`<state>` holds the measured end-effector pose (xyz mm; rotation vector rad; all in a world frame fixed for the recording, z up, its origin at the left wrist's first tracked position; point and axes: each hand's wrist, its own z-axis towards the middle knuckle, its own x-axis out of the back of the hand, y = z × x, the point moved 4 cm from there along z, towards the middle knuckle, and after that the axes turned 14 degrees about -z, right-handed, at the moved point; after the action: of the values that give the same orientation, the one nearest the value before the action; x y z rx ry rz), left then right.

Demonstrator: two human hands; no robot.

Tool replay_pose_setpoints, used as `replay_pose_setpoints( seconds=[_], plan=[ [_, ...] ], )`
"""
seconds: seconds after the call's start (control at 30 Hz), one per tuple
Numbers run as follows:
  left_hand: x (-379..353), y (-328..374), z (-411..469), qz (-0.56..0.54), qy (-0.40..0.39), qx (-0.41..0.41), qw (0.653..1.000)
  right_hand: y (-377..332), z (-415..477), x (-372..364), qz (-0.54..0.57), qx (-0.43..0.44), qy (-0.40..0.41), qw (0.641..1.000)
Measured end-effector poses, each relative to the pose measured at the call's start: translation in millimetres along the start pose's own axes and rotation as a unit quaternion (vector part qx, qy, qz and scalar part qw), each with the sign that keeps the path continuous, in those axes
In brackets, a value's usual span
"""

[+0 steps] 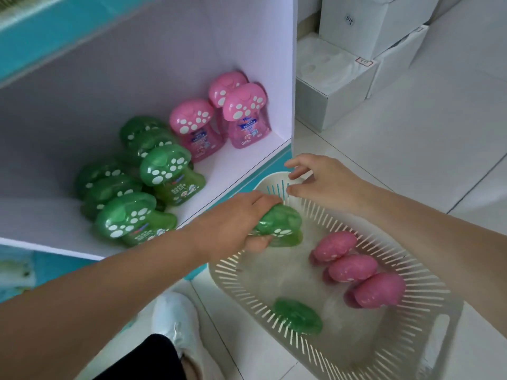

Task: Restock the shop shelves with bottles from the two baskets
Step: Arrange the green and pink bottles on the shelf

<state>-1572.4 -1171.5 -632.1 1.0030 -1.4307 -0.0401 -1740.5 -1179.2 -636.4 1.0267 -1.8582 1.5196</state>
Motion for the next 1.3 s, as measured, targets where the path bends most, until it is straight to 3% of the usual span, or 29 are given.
replay_pose_setpoints(
  seconds=[0.17,0.27,0.47,0.6,0.8,1.3],
  plan=[
    [55,3,-27,0.018,0.15,0.031,0.988,-50,-2,0,0.113,0.056,-0.025,0.992],
    [70,-1,-40,0.038,0.203,0.062,0.977,-83,-3,-8,0.092,0.124,-0.063,0.986],
    [81,-18,-59,0.017,0.218,0.138,0.966,-114,16,-17,0.066,0.145,-0.054,0.986],
    [92,-28,-66,-0.004,0.24,0.133,0.962,-127,30,-27,0.069,0.163,-0.066,0.982],
    [111,-54,-83,-0.122,0.278,0.135,0.943,-140,51,-38,0.042,0.168,-0.025,0.985],
    [80,-78,-93,0.024,0.268,0.139,0.953,-140,67,-75,0.01,0.156,-0.026,0.987]
  ],
)
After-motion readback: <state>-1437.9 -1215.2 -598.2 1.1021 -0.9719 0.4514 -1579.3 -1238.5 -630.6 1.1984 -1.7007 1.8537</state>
